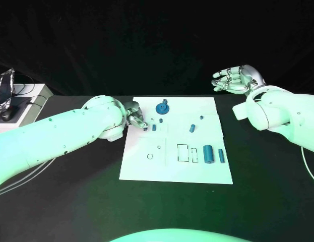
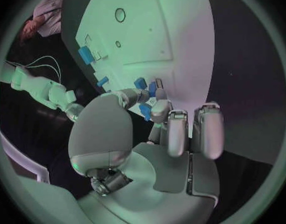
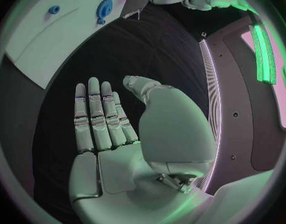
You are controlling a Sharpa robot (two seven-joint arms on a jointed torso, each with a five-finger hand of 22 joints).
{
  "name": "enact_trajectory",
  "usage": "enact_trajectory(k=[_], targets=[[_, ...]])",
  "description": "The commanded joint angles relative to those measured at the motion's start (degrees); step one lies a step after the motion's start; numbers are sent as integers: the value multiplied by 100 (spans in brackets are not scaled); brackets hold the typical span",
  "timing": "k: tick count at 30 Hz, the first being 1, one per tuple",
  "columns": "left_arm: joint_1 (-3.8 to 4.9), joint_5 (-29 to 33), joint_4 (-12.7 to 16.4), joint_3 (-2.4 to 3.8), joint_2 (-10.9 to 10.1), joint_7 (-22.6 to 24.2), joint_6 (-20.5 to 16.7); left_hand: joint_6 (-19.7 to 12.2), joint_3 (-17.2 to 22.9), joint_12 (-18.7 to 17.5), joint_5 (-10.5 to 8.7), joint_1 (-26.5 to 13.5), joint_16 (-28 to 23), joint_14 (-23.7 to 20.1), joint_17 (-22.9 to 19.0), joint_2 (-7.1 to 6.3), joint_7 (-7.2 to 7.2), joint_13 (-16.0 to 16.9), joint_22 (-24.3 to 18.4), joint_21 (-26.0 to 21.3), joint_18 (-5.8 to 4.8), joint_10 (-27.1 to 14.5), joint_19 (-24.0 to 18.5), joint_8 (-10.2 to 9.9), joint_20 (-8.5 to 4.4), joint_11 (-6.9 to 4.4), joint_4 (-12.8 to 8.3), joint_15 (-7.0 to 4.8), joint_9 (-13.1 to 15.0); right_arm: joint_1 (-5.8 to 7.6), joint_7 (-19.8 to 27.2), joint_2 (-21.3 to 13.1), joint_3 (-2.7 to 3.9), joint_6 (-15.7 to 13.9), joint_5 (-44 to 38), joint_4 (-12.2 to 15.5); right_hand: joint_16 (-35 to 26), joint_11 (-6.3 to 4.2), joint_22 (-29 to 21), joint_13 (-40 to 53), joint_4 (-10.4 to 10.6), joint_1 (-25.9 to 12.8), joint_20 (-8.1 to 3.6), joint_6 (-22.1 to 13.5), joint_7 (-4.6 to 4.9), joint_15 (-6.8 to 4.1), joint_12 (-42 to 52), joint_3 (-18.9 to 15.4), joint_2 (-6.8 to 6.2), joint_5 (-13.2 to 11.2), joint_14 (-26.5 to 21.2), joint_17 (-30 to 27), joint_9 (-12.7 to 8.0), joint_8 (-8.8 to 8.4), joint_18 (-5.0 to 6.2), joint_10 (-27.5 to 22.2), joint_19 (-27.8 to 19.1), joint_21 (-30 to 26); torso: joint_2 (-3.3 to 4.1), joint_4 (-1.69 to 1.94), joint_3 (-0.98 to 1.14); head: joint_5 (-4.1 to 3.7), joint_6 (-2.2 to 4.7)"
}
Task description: Assemble the parts on the task board
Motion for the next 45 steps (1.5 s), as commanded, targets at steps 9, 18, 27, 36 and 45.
enact_trajectory(k=[9, 18, 27, 36, 45], targets=[[-53, -144, -53, -6, 26, 124, -48, 52, 1113, -24, 21, -1, 15, 543, 1297, 58, -26, -9, 437, 15, -42, 45, 41, -21, 8, -2, -1150, -47, 3, -2, 83, -1, 3, 53, -24, 9, -37, 17, -17, -8, -42, -64, 10, -8, 71, -5, -21, 4, 23, 16, -38, -6, -6, -17, 88, -10, -22, -16, -4, -7, 0, 6, -14], [-57, -265, -116, -23, 68, 188, -70, 55, 1112, -40, 13, 0, 15, 543, 1297, 61, -26, -31, 428, 11, -39, 37, 35, -28, 7, -2, -1149, -47, 1, -3, 78, -7, 3, 59, -26, 16, -37, 17, -17, -8, -42, -64, 10, -8, 71, -5, -21, 4, 23, 16, -38, -6, -6, -17, 88, -10, -22, -16, -2, -2, 1, -1, -40], [-60, -353, -135, -64, 89, 200, -37, 56, 1112, -46, 9, 0, 15, 543, 1298, 63, -26, -39, 426, 10, -39, 34, 34, -32, 6, -2, -1148, -47, 1, -3, 77, -19, 3, 61, -27, 24, -37, 17, -17, -8, -42, -64, 10, -8, 71, -5, -21, 4, 23, 16, -38, -6, -6, -17, 88, -10, -22, -16, -7, -6, 6, -4, -65], [-60, -374, -119, -95, 81, 167, 128, 57, 1113, -55, 0, 4, 13, 542, 1294, 67, -25, -49, 422, 8, -38, 30, 30, -40, 5, -1, -1147, -48, -1, -3, 74, -30, 3, 60, -27, 30, -37, 17, -17, -8, -42, -64, 10, -8, 71, -5, -21, 4, 23, 16, -38, -6, -6, -17, 88, -10, -22, -16, -7, -3, 5, -8, -83], [-60, -420, -103, -108, 59, 136, 265, 60, 1114, -57, -6, 14, 21, 546, 1308, 65, -27, -46, 436, 15, -41, 33, 39, -48, 5, -3, -1156, -49, -2, -3, 71, -30, 3, 69, -28, 28, -37, 17, -17, -8, -42, -64, 10, -8, 71, -5, -21, 4, 23, 16, -38, -6, -6, -17, 88, -10, -22, -16, -4, -2, 3, -16, -91]])
